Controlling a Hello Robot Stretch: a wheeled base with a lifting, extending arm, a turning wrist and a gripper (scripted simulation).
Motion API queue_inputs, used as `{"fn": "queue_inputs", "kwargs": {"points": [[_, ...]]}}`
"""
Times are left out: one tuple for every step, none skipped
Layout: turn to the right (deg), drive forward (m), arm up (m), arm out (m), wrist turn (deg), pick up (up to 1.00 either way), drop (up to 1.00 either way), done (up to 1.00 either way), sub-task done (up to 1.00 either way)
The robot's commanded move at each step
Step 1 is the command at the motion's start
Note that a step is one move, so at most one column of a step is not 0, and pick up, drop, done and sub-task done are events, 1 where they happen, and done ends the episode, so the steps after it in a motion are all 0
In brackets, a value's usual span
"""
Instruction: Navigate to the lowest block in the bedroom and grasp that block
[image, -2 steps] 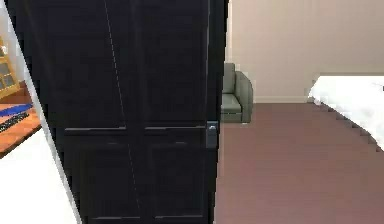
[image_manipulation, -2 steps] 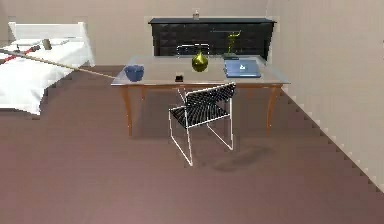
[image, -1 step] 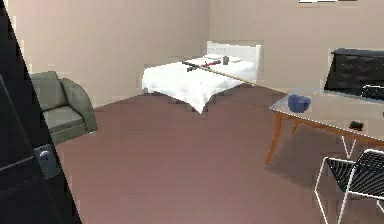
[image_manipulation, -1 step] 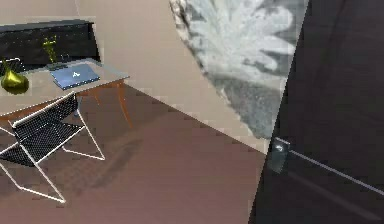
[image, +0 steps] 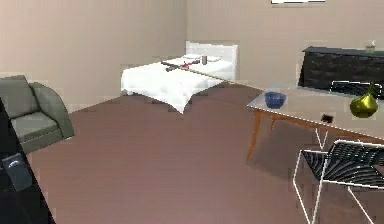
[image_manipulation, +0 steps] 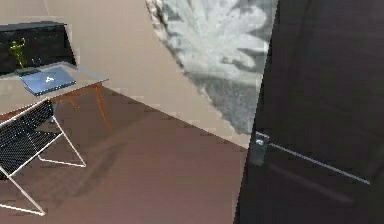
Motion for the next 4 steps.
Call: {"fn": "queue_inputs", "kwargs": {"points": [[0.0,1.0,0.0,0.0,0.0,0.0,0.0,0.0,0.0],[0.0,0.9,0.0,0.0,0.0,0.0,0.0,0.0,0.0],[36.0,0.0,0.0,0.0,0.0,0.0,0.0,0.0,0.0],[0.0,1.0,0.0,0.0,0.0,0.0,0.0,0.0,0.0]]}}
